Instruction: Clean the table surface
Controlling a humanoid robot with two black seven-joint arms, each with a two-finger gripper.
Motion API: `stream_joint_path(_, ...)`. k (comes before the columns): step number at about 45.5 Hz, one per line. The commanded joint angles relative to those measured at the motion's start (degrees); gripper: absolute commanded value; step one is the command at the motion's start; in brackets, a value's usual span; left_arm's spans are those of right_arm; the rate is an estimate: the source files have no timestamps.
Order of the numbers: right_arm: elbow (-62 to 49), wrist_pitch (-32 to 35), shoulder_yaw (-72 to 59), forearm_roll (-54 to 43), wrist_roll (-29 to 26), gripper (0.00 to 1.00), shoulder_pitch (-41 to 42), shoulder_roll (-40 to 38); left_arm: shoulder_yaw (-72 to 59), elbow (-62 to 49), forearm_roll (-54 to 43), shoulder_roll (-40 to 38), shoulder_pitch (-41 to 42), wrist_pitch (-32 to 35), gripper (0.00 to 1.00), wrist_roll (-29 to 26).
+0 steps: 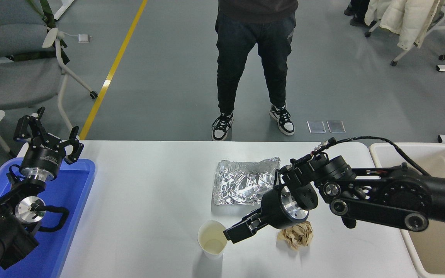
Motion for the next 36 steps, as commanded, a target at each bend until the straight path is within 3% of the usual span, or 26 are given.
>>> stream_joint_path(1, -6.60, -0.66, -0.51, -0.05, -4.50, 0.99, -2.86, 4.37, 0.00, -0.03, 0.00, 0.00, 0.00, -0.01, 1.00, 0.00)
stream_joint_path(16, -7.84, -2.69, 0.81, 4.25, -12.42, 0.99, -4.44, 6.21, 0.00, -0.03, 0.00, 0.00, 0.00, -0.01, 1.00, 0.00)
stream_joint_path(23, -7.49, -1.98, 2.04, 14.69, -16.46, 0.99, -2.78, 7.97, 0.00, 0.05, 0.00, 0.00, 0.00, -0.01, 1.00, 0.00)
stream_joint_path(36, -13.81, -2.33, 1.78, 16.56, -16.46, 0.99, -2.07, 16.06, 0.00, -0.03, 0.00, 0.00, 0.00, -0.01, 1.00, 0.00)
